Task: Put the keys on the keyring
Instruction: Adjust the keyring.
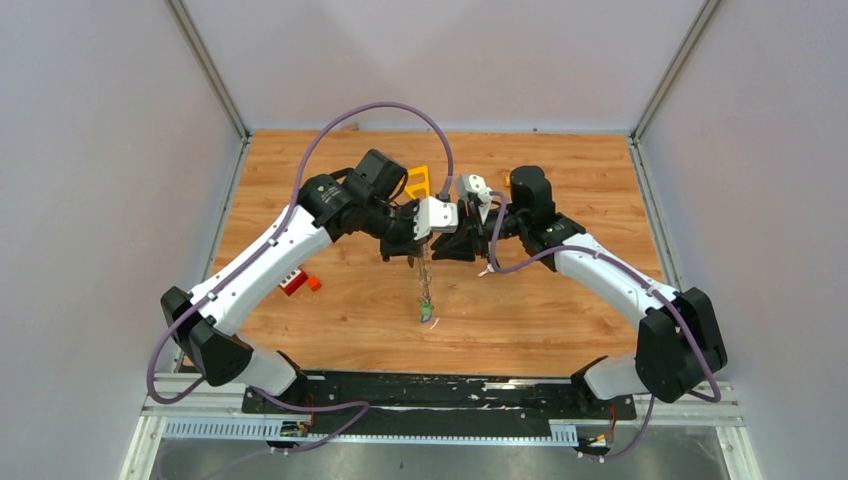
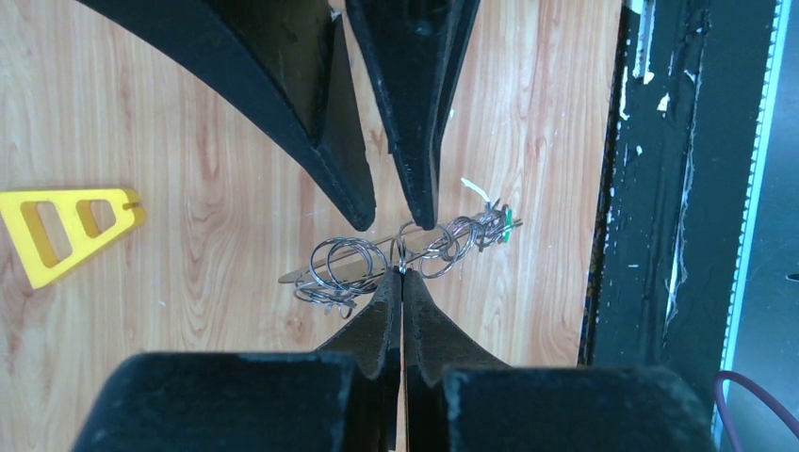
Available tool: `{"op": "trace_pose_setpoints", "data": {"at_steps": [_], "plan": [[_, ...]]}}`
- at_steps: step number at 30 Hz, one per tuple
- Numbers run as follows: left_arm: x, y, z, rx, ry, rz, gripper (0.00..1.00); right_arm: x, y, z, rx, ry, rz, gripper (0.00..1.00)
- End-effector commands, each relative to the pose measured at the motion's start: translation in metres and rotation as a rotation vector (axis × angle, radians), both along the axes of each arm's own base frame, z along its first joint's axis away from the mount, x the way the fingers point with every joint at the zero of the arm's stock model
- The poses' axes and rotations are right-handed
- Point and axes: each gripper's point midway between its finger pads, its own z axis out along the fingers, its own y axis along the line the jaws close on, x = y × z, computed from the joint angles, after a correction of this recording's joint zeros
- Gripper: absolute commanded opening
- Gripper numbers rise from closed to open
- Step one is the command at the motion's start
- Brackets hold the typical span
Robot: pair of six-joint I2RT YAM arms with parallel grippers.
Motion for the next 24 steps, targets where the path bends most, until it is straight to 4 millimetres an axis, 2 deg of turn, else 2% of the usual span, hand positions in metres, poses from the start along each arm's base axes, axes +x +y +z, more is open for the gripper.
{"op": "trace_pose_setpoints", "data": {"at_steps": [1, 12, 21, 24], "plan": [[-0.0051, -0.0081, 0.0198, -0.089, -0.034, -0.026, 0.0, -0.0062, 0.0029, 0.0045, 0.026, -0.007, 0.044, 0.25], [-0.0054, -0.0126, 0.017, -0.103, -0.015, -0.028, 0.0, -0.014, 0.0094, 0.0011, 0.02, -0.002, 0.072, 0.23], [-0.0046, -0.0134, 0.0137, -0.102, -0.011, -0.024, 0.0, -0.0124, 0.0112, -0.0015, 0.013, 0.004, 0.071, 0.11], [-0.0028, -0.0144, 0.0131, -0.106, -0.012, -0.014, 0.0, -0.0127, 0.0119, -0.002, 0.01, 0.009, 0.07, 0.1]]}}
